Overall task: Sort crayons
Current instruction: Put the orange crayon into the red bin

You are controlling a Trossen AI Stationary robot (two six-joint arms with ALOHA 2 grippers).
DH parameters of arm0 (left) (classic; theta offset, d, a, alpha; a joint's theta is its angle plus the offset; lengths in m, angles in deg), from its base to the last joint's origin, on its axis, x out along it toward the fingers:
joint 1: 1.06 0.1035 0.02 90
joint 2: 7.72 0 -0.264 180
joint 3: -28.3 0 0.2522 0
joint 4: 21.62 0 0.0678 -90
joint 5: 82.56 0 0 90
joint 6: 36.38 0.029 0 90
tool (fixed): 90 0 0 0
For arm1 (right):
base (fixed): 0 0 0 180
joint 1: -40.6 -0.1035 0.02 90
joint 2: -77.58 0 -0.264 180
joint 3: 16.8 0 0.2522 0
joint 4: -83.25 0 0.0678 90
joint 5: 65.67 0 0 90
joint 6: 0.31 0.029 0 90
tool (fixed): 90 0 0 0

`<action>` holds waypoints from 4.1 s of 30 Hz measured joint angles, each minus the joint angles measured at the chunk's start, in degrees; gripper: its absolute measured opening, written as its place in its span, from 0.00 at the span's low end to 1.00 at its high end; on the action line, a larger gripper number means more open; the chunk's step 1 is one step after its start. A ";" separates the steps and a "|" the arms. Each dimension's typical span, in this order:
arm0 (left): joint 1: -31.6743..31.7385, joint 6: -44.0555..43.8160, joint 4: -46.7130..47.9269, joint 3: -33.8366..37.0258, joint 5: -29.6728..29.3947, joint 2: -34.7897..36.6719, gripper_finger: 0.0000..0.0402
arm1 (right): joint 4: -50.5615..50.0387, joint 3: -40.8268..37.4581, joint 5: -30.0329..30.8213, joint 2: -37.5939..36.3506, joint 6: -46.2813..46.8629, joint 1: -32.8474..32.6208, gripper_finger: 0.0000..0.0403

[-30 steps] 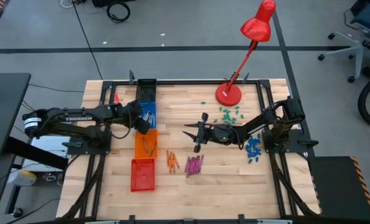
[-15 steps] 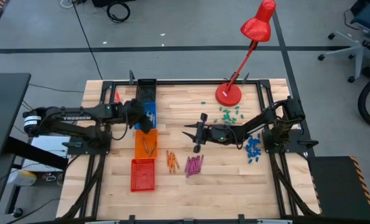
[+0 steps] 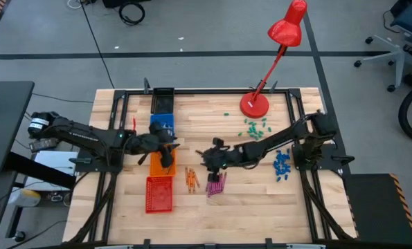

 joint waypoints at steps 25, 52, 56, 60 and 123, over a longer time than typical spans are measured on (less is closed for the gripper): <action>-16.67 -15.54 -2.72 1.44 -5.40 -0.42 0.36 | -17.51 19.51 6.67 16.25 20.56 -9.14 0.35; -17.43 -16.18 -0.60 1.44 -5.40 -0.42 0.36 | -6.76 13.02 7.71 16.66 21.18 -9.49 0.35; -17.43 -16.35 -0.60 1.45 -5.40 -0.42 0.36 | -6.71 12.41 7.65 16.66 22.12 -9.50 0.35; -17.43 -16.37 -0.60 1.44 -5.40 -0.42 0.36 | -6.86 11.88 7.03 16.66 22.98 -9.49 0.35; -19.82 1.92 -25.39 1.44 -11.84 -13.49 0.36 | -12.22 10.59 57.26 10.12 23.36 -18.07 0.08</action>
